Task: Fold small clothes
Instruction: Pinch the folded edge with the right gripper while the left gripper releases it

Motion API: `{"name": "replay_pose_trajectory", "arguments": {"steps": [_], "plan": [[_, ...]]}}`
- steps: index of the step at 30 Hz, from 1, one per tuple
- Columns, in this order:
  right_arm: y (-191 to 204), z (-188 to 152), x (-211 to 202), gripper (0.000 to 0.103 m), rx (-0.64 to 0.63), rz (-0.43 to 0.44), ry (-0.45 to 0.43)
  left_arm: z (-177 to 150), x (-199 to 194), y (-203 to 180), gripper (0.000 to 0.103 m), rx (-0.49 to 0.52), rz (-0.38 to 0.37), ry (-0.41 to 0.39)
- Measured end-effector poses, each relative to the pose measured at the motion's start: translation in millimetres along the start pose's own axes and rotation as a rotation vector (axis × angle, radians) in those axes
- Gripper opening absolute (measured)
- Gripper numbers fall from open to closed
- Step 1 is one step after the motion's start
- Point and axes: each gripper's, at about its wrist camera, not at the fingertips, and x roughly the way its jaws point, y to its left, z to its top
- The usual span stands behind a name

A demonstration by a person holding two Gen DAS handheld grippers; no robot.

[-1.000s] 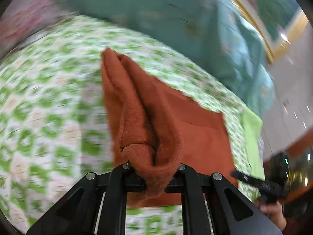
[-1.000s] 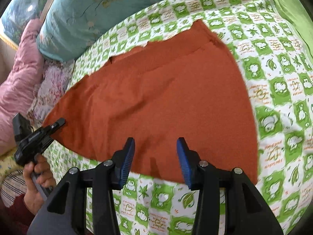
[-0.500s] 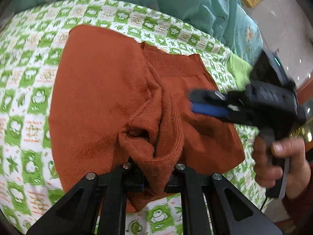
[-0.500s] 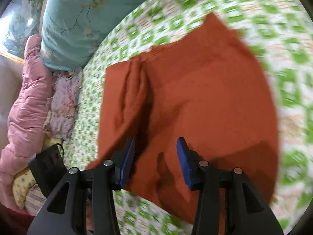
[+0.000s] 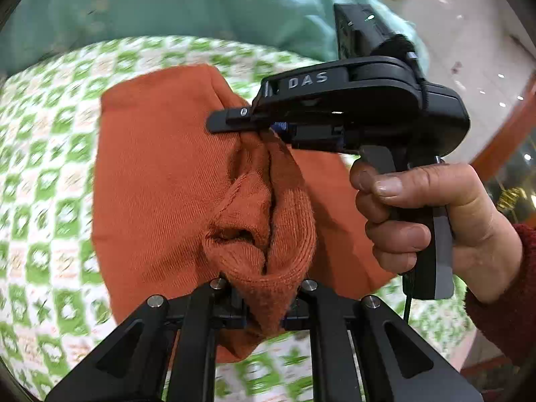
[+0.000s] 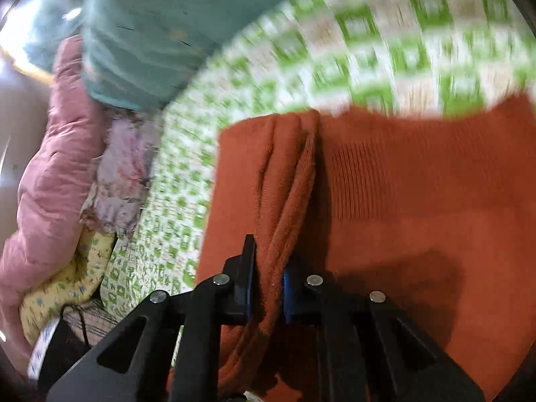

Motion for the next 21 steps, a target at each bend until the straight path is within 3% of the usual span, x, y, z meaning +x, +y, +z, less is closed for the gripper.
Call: {"name": "replay_pose_trajectory", "arguments": {"steps": [3,7,12,21], "plan": [[-4.9,-0.1,-42.4,0.014,-0.046,-0.025,-0.054,9.2,4.0,-23.0,0.011,0.033,-0.071,0.000],[-39.7,-8.6,-79.0,0.014,-0.024,-0.073,-0.087,14.1,31.5,-53.4,0.011,0.060,-0.163,0.040],[-88.2,-25.3,-87.2,0.014,0.052,-0.151,-0.063,8.8,69.0,-78.0,0.011,0.081,-0.172,0.111],[-117.7,-31.2,-84.7,0.014,0.056,-0.148,-0.047,-2.3,91.4,-85.1,0.013,0.076,-0.162,0.160]]}}
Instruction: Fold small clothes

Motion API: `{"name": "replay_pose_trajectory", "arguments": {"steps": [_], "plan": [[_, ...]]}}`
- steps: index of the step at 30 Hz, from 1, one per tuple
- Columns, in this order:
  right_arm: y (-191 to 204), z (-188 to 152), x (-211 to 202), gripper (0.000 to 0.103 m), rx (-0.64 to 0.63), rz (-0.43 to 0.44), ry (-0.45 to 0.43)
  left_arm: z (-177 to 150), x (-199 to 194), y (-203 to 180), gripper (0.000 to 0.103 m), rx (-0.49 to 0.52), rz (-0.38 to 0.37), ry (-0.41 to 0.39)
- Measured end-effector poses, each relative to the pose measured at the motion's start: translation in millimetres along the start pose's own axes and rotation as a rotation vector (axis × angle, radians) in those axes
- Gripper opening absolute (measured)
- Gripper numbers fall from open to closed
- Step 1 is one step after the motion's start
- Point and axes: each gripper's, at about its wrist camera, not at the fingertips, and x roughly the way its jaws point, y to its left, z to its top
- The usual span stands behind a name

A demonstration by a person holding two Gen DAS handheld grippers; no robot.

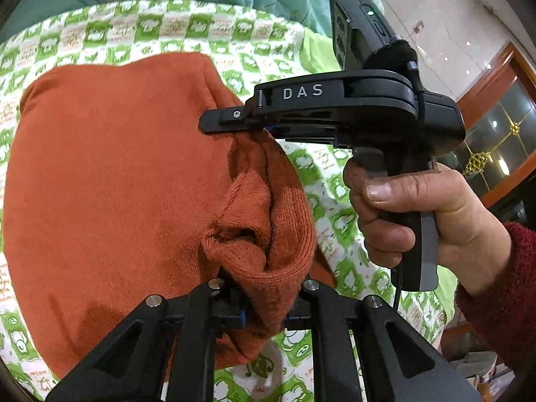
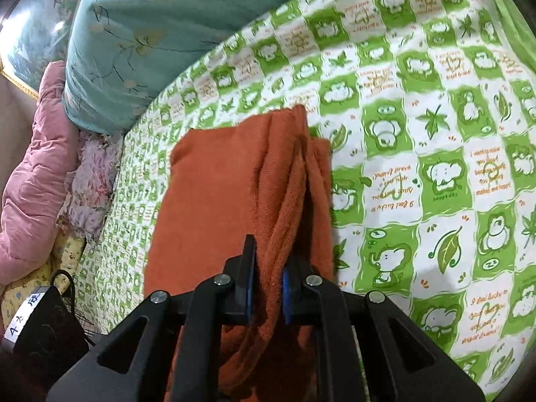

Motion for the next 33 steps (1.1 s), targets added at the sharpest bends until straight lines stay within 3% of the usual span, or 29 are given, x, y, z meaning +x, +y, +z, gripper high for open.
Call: {"name": "replay_pose_trajectory", "arguments": {"steps": [7,15,17,22,26,33], "plan": [[-0.8,-4.7,3.3,0.015,-0.023,-0.042,-0.007,-0.7,6.0,0.2,0.024,-0.002,-0.015,0.028],[4.0,-16.7,-21.8,0.041,-0.026,-0.219,-0.067,-26.9,-37.8,15.2,0.031,-0.024,-0.029,0.039],[2.8,-21.4,-28.4,0.046,-0.010,-0.240,-0.071,-32.6,-55.1,29.8,0.038,-0.062,-0.005,0.024],[2.4,-34.6,-43.3,0.068,0.040,-0.184,-0.090,-33.8,-85.0,75.6,0.049,-0.186,0.064,-0.036],[3.4,-36.8,-38.3,0.070,0.058,-0.128,-0.079,-24.2,-88.9,113.2,0.055,-0.286,0.089,-0.050],[-1.7,-39.0,-21.8,0.070,0.093,-0.080,-0.032,-17.2,-67.5,161.1,0.066,-0.441,0.006,-0.031]]}}
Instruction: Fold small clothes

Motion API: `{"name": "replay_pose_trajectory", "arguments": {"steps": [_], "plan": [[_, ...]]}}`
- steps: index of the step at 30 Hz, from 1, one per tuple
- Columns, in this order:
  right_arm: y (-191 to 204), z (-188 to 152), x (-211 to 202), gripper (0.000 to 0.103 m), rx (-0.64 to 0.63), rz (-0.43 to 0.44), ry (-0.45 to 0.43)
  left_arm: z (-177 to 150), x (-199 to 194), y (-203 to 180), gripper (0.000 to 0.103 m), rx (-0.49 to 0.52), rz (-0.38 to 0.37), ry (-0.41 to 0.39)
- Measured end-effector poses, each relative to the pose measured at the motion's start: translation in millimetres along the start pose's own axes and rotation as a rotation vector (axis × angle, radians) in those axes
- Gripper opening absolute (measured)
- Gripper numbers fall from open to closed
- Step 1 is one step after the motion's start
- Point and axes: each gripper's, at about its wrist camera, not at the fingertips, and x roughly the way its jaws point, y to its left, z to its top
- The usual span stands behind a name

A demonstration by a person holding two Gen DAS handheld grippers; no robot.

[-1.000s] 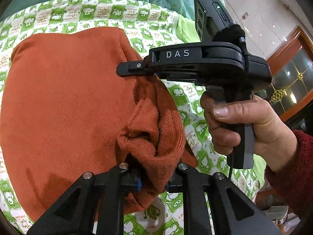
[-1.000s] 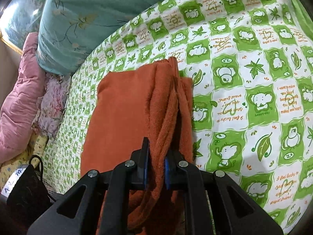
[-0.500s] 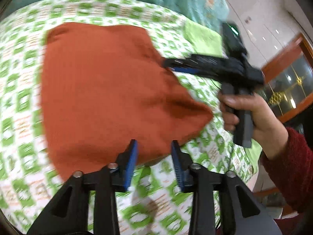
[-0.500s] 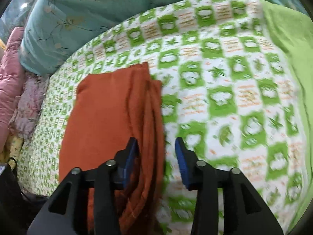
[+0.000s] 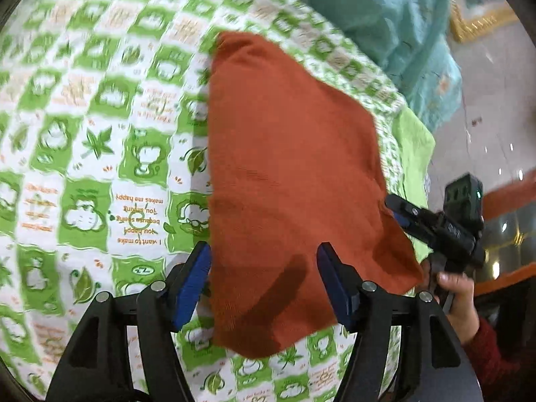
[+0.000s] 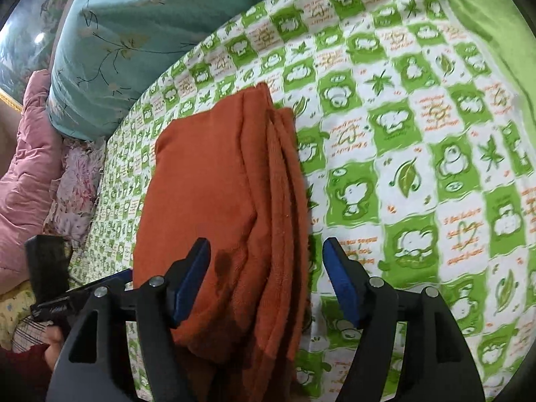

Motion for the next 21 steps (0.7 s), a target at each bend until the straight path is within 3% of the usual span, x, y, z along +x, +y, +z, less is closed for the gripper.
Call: {"name": "replay_pose_trajectory", "arguments": {"steps": [7,9,10,11,12,14,21], "plan": [[-4.5,3.9,23.0,0.070,-0.002,0.073,0.060,28.4,39.3,20.7,0.066,-0.083,-0.091,0.019],[-5.1,3.7,35.2,0.070,-0.003,0.082,0.092,32.8,50.5,24.9,0.062,-0.099,-0.146,0.036],[-3.7,2.8,38.6,0.070,-0.007,0.085,0.091,34.1,55.1,24.8,0.050,-0.094,-0.149,0.036],[-1.8,2.3,39.6,0.059,-0.014,0.096,0.087,33.3,55.8,22.2,0.037,-0.077,-0.151,0.038],[0.0,1.6,42.6,0.038,-0.005,0.129,0.107,33.1,55.2,19.0,0.031,-0.053,-0.155,0.033],[4.7,-0.5,41.6,0.031,0.000,0.141,0.104,30.4,47.2,12.6,0.022,-0.021,-0.164,0.009],[64.0,-12.4,33.7,0.026,-0.111,0.235,0.091,10.8,-29.1,16.9,0.021,0.013,-0.167,-0.099]]}}
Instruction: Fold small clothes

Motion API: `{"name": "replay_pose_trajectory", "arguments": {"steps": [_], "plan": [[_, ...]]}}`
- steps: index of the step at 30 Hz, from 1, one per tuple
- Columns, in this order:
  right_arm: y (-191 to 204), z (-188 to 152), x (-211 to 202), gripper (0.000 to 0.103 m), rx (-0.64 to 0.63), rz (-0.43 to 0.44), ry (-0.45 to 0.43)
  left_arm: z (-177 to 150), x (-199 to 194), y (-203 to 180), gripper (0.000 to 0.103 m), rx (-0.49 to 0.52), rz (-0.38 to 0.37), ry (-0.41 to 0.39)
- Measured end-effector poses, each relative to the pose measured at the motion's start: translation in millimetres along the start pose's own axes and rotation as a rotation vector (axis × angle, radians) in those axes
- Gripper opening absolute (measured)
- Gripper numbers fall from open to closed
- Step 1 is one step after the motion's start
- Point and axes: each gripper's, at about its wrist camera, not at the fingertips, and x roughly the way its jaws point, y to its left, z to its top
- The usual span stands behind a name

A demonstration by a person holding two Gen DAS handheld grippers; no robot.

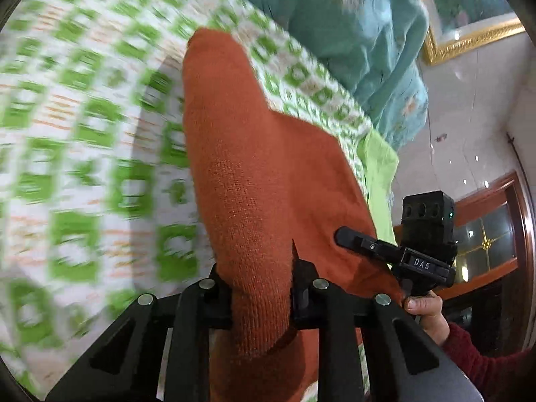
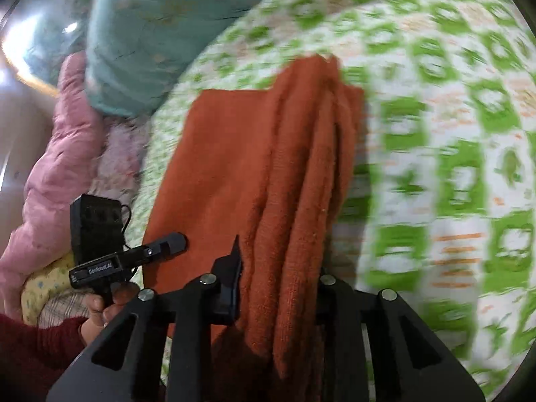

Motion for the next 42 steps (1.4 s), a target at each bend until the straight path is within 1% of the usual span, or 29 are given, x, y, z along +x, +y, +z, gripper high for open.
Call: {"name": "replay_pose_trajectory", "arguments": {"steps": [3,7,11,14,16,17,18,19,20,21,22,23,24,26,28,29,30,31,33,35,36,37,38,39,40,41,42], "plan": [[32.5,-3.2,21.7,0.026,-0.051,0.047,0.013,-4.2,-40.5,16.5,0.021,-0.020,0.026,-0.042],[73.4,-4.7,60.2,0.026,-0.107,0.110,0.035,-10.6,-92.3,38.0,0.021,-0.013,0.096,-0.100],[100.4,-5.9,99.8,0.026,-0.137,0.138,0.070,-17.8,-130.6,66.7,0.021,-0.051,0.150,-0.152],[106.2,-9.0,122.9,0.026,-0.134,0.136,0.096,-28.0,-142.9,89.3,0.021,-0.065,0.203,-0.153],[104.2,-13.3,137.5,0.026,-0.118,0.114,0.124,-34.7,-136.9,104.6,0.023,-0.093,0.234,-0.127],[101.7,-16.7,142.3,0.027,-0.113,0.088,0.137,-37.6,-132.8,111.7,0.025,-0.106,0.246,-0.109],[98.9,-18.4,146.4,0.030,-0.104,0.068,0.147,-39.5,-127.8,115.8,0.026,-0.114,0.251,-0.100],[93.2,-20.7,149.9,0.034,-0.080,0.053,0.163,-41.9,-127.4,121.0,0.032,-0.126,0.252,-0.095],[89.9,-20.9,150.3,0.041,-0.060,0.045,0.170,-43.1,-128.7,124.5,0.041,-0.144,0.254,-0.093],[87.6,-20.2,148.4,0.045,-0.049,0.034,0.171,-43.9,-132.6,128.0,0.043,-0.161,0.256,-0.088],[87.6,-19.4,143.7,0.047,-0.047,0.012,0.166,-41.9,-137.9,129.5,0.045,-0.171,0.262,-0.091],[89.2,-18.3,136.8,0.052,-0.061,-0.023,0.154,-40.7,-141.9,129.6,0.045,-0.171,0.267,-0.099],[92.8,-16.3,127.9,0.056,-0.082,-0.079,0.132,-37.8,-148.9,130.0,0.046,-0.168,0.279,-0.113],[97.6,-11.5,110.0,0.057,-0.107,-0.143,0.079,-32.4,-158.3,131.6,0.048,-0.169,0.294,-0.131],[105.9,-4.9,91.9,0.056,-0.136,-0.170,0.013,-26.7,-165.7,133.0,0.048,-0.169,0.312,-0.145],[111.8,-2.5,89.5,0.055,-0.154,-0.170,-0.004,-21.7,-166.5,132.9,0.048,-0.171,0.323,-0.150],[119.5,1.0,88.7,0.047,-0.180,-0.169,-0.014,-16.8,-167.2,133.8,0.048,-0.173,0.331,-0.155],[125.0,4.0,93.7,0.042,-0.198,-0.172,0.000,-11.5,-166.2,135.4,0.048,-0.180,0.338,-0.158],[126.5,9.5,110.6,0.030,-0.188,-0.203,0.046,-2.7,-161.7,138.6,0.048,-0.198,0.366,-0.151],[117.7,12.2,125.8,0.029,-0.150,-0.214,0.081,3.5,-156.6,139.3,0.048,-0.206,0.399,-0.145],[113.0,13.3,132.8,0.029,-0.123,-0.205,0.093,6.1,-153.4,139.0,0.048,-0.210,0.407,-0.144],[110.4,14.7,137.2,0.028,-0.099,-0.190,0.094,7.0,-152.2,139.0,0.048,-0.214,0.406,-0.144],[109.7,15.1,138.3,0.021,-0.091,-0.180,0.091,7.8,-151.1,138.4,0.048,-0.215,0.403,-0.144],[111.3,17.7,138.6,0.011,-0.098,-0.167,0.089,9.3,-149.6,137.4,0.048,-0.215,0.405,-0.143],[117.3,20.7,135.3,0.011,-0.120,-0.157,0.083,10.8,-148.4,135.3,0.048,-0.209,0.412,-0.143],[128.0,21.1,132.9,0.011,-0.138,-0.120,0.064,11.5,-148.4,133.9,0.048,-0.202,0.415,-0.142],[137.2,24.0,120.0,0.010,-0.155,-0.028,0.028,11.9,-148.0,131.5,0.048,-0.191,0.419,-0.142]]}}
